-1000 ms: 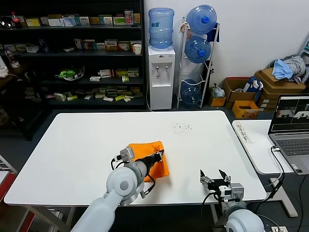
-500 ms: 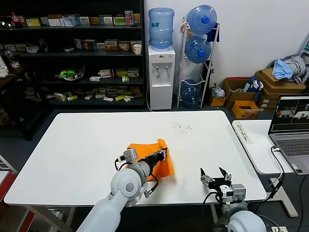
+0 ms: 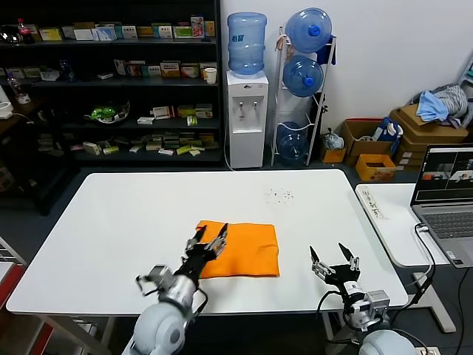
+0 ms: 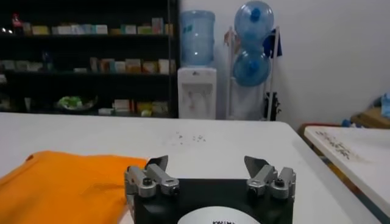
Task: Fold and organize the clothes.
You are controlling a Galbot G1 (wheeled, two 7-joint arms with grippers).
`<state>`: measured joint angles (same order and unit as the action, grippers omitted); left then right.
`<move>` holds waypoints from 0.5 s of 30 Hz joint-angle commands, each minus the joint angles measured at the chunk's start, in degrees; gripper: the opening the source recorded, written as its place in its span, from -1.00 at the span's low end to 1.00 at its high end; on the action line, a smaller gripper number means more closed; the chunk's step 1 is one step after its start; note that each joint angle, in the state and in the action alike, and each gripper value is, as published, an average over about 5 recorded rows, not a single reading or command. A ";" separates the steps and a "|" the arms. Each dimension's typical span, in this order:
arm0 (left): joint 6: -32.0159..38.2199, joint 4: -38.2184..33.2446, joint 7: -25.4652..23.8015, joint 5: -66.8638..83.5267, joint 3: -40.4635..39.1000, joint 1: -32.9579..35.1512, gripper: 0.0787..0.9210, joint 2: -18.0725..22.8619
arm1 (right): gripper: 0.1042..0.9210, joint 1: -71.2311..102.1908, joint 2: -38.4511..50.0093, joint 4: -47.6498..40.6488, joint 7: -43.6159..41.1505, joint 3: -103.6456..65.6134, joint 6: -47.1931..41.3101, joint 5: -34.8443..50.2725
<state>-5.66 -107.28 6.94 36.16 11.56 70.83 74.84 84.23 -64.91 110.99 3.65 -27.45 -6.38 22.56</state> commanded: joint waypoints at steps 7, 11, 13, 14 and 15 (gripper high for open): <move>42.07 7.30 -21.37 -23.00 24.24 24.10 0.76 10.13 | 0.76 5.36 -5.20 -3.53 -8.63 -8.08 20.19 -4.17; 41.31 4.49 -21.38 -24.76 24.68 23.64 0.77 11.26 | 0.76 6.33 -5.26 -3.84 -8.92 -9.39 20.93 -3.19; 40.92 3.61 -21.20 -27.15 24.62 23.49 0.77 11.71 | 0.76 6.71 -5.25 -4.02 -9.03 -9.72 21.35 -3.31; 40.79 3.35 -21.08 -28.74 24.49 23.44 0.77 11.88 | 0.76 6.88 -5.21 -4.18 -9.11 -9.86 21.62 -3.45; 40.76 3.22 -21.03 -30.31 24.37 23.42 0.77 12.00 | 0.76 7.04 -5.15 -4.38 -9.20 -9.98 21.92 -3.64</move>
<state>25.16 -102.73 -9.14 17.31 30.12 88.68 83.06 88.92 -68.80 107.85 -3.25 -34.04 9.36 19.14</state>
